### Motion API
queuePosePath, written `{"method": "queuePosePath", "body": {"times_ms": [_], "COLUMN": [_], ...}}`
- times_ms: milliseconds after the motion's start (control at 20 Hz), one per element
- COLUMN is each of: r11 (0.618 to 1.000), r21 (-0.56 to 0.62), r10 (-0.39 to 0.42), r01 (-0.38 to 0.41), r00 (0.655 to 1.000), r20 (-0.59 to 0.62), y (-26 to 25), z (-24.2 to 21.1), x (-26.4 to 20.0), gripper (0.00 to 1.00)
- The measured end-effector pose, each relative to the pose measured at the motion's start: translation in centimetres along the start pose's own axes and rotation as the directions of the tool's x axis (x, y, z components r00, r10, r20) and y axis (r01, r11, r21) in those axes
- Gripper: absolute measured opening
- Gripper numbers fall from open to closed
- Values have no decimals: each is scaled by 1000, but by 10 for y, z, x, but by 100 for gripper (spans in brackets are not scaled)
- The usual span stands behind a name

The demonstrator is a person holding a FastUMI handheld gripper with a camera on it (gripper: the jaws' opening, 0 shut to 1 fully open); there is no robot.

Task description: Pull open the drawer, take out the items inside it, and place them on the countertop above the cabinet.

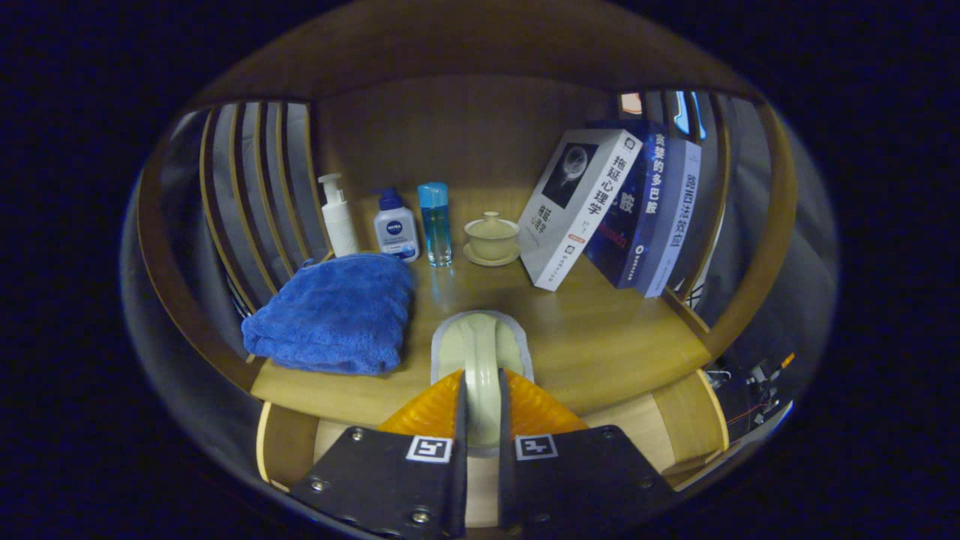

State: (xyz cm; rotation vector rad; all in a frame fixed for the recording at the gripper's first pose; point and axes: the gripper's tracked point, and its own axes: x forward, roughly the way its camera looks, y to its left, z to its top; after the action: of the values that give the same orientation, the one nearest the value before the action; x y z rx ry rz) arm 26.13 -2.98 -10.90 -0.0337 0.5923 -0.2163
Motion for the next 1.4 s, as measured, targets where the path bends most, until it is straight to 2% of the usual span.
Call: {"method": "queuePosePath", "body": {"times_ms": [800, 900, 1150, 1400], "r11": [999, 1000, 999, 995], "r21": [29, 23, 24, 51], "r10": [14, 16, 43, 74], "r01": [-15, -17, -45, -86], "r00": [1000, 1000, 996, 978], "r20": [23, 22, 77, 197], "y": [5, 5, 10, 11], "z": [17, 16, 27, 49], "x": [37, 39, 24, -11], "gripper": [17, 22, 23, 23]}}
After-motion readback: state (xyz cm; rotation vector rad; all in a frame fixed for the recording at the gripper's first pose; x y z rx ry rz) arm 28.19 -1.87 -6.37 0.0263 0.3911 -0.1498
